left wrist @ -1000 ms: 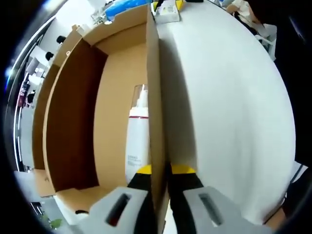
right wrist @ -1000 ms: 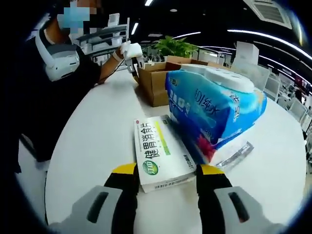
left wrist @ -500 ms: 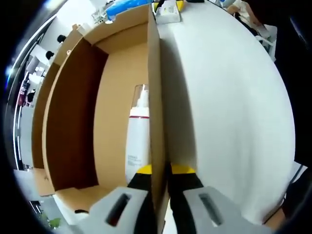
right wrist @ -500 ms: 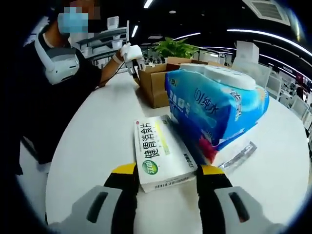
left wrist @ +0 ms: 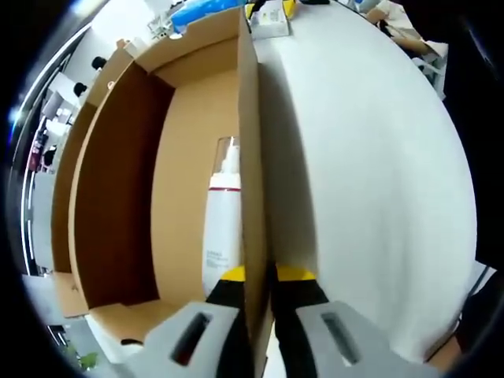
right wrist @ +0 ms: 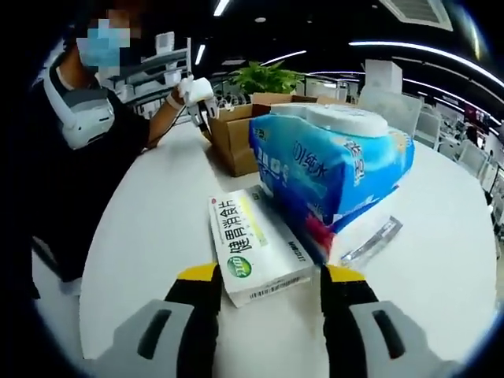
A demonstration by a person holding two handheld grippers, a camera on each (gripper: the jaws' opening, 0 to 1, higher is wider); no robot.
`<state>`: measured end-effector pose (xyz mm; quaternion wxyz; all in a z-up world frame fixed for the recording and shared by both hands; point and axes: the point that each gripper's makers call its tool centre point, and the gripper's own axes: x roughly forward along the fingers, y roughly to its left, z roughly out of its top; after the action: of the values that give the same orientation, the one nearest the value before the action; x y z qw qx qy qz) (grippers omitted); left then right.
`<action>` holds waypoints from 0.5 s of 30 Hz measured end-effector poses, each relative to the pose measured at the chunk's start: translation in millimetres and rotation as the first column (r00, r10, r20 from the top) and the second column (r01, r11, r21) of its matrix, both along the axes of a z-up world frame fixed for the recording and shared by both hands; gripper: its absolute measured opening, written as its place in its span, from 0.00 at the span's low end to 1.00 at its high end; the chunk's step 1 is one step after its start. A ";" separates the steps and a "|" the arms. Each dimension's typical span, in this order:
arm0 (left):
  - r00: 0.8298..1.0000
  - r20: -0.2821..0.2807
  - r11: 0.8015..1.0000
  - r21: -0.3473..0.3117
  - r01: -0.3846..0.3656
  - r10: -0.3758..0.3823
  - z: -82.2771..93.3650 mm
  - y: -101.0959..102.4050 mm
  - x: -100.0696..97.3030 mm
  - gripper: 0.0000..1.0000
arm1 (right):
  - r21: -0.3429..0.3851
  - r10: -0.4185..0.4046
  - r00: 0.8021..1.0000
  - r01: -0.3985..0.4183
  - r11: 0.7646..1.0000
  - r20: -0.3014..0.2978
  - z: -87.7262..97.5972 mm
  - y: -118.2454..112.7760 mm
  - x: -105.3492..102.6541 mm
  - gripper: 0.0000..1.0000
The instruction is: Operate the shoe box by opening the lid, removing the specified soft item, and placing it in the target area until the item is outside and the box remains undamaged.
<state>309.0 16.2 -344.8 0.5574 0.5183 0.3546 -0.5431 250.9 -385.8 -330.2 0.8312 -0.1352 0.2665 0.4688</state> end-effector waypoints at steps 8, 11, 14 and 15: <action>1.000 0.008 1.000 0.001 0.006 -0.006 0.2 0.4 0.0 0.03 | -0.086 -0.189 0.981 0.192 0.978 0.040 23.1 -2.3 -7.5 0.59; 1.000 0.009 1.000 0.001 0.008 -0.008 0.3 0.4 0.1 0.03 | -0.072 -0.327 0.944 0.329 0.942 0.037 22.4 -5.9 -12.6 0.59; 1.000 0.004 1.000 -0.001 0.008 -0.008 0.5 0.4 0.5 0.03 | -0.068 -0.407 0.913 0.408 0.910 0.032 18.7 -5.9 -17.3 0.58; 1.000 0.001 1.000 -0.001 0.006 -0.006 0.6 0.5 0.8 0.03 | -0.074 -0.411 0.911 0.412 0.908 0.029 16.9 -4.1 -19.2 0.56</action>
<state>309.8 16.6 -344.2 0.5560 0.5193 0.3524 -0.5449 231.7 -389.9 -313.2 0.9071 -0.1118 0.3019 0.2712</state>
